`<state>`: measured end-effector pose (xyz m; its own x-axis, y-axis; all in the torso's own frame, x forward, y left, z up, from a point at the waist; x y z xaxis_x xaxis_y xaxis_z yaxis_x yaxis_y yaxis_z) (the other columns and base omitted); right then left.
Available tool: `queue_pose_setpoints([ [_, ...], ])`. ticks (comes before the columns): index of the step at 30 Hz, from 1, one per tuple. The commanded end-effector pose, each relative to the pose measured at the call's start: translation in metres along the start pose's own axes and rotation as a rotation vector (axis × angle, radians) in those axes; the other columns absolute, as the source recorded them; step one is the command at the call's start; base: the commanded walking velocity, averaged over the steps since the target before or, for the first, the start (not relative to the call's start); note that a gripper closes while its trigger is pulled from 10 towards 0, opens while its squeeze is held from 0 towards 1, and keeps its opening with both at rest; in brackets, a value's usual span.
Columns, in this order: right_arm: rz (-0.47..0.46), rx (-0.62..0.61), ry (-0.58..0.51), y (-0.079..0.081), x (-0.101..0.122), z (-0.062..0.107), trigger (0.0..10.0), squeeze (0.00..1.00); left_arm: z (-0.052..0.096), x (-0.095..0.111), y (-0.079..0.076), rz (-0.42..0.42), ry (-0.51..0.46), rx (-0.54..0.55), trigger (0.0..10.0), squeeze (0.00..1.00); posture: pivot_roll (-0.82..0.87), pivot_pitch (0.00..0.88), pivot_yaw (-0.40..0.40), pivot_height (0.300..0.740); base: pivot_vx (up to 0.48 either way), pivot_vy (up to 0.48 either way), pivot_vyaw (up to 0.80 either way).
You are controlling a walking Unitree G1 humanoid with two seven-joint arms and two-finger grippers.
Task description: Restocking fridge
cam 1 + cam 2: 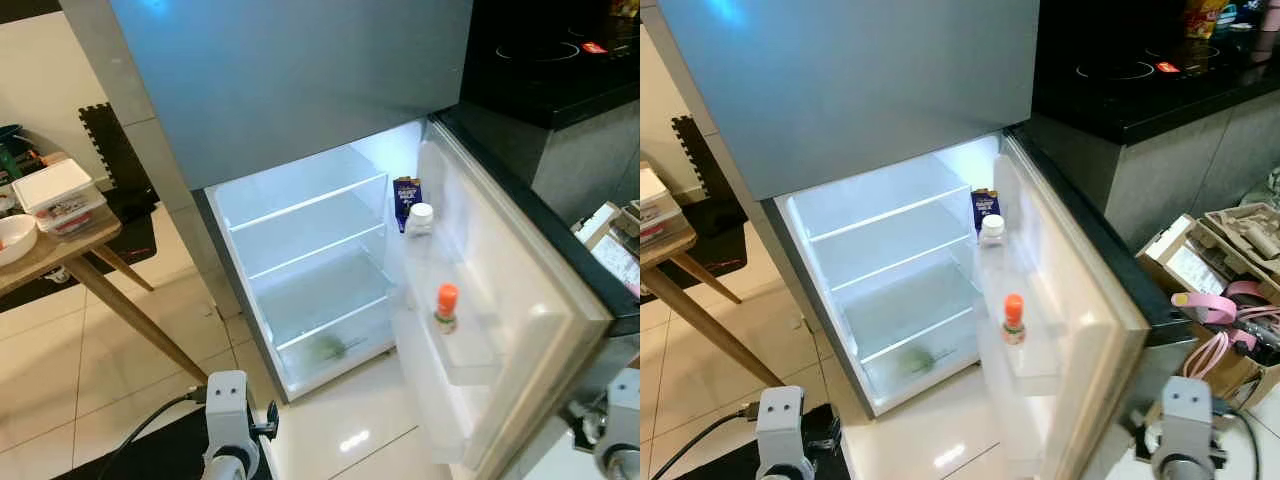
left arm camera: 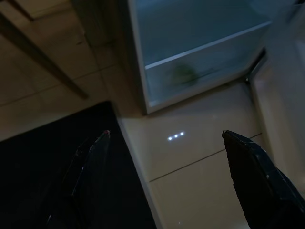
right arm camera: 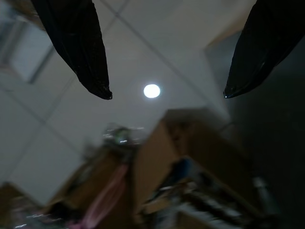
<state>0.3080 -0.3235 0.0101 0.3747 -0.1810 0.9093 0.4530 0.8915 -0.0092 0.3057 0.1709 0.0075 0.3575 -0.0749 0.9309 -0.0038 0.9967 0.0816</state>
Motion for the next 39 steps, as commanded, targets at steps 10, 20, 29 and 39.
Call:
queue_pose_setpoints([
  [10, -0.167, 0.492, 0.089, 0.103, -0.013, 0.025, 10.0, 0.00, 0.008, -0.009, 0.035, -0.058, 0.015, 0.175, 10.0, 0.00, -0.08, 0.163, 0.118, 0.740, 0.000, 0.000, 0.00],
  [20, -0.270, 1.179, 0.163, 0.216, -0.005, 0.122, 10.0, 0.00, 0.009, -0.007, 0.042, -0.049, 0.009, 0.224, 10.0, 0.00, -0.08, 0.153, 0.117, 0.740, 0.000, 0.000, 0.00],
  [29, -0.190, 1.047, 0.212, 0.185, -0.028, 0.103, 10.0, 0.00, 0.008, -0.007, 0.037, -0.056, 0.008, 0.211, 10.0, 0.00, -0.08, 0.155, 0.123, 0.740, 0.000, 0.000, 0.00],
  [39, -0.158, 1.023, 0.240, 0.177, -0.037, 0.106, 10.0, 0.00, 0.006, -0.005, 0.035, -0.064, 0.006, 0.199, 10.0, 0.00, -0.08, 0.154, 0.129, 0.740, 0.000, 0.000, 0.00],
])
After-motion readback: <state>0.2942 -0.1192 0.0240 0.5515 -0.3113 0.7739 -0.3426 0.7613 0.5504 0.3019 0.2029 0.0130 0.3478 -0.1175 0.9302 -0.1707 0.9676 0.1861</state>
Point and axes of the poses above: a point about 5 cm out from each wrist's last joint towards the gripper, its own z axis pointing back from the gripper into the wrist, its own x axis along the axis of the wrist's last joint, y = z × x, the point moved 5 cm from there along -z, pointing out of the wrist towards the gripper, and after that the axes turned 9 degrees about -z, right-handed, at the moved point
